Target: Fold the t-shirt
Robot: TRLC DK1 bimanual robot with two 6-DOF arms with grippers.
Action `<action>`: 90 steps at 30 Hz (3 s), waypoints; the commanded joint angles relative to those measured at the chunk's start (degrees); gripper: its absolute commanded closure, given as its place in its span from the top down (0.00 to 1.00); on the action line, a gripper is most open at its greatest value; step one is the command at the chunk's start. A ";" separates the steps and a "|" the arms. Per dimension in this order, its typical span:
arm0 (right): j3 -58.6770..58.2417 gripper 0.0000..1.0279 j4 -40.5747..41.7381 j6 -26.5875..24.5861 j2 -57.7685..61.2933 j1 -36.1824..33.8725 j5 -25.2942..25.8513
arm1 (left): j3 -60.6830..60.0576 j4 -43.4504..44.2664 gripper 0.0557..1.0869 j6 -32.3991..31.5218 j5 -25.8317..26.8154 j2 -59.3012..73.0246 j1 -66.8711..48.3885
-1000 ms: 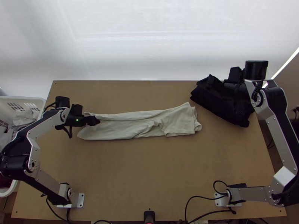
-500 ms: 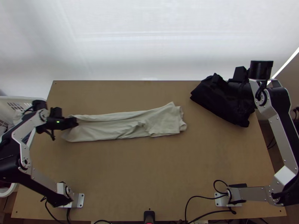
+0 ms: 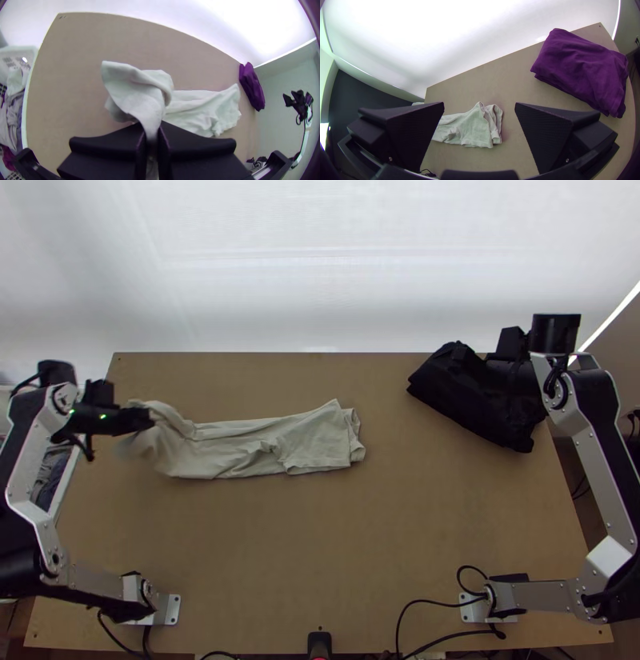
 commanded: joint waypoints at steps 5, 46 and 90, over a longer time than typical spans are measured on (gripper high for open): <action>-1.42 0.97 0.14 0.98 -1.75 -0.16 -0.86 | 6.98 -0.78 0.04 -11.94 0.38 -0.55 -16.93; -5.82 0.97 0.32 2.21 -4.73 0.55 -0.69 | 31.85 7.83 0.07 -28.73 -5.60 28.02 -47.87; -18.21 0.97 21.59 -2.53 24.09 16.98 -4.47 | 37.30 -2.36 0.96 -24.16 -5.60 7.45 -26.69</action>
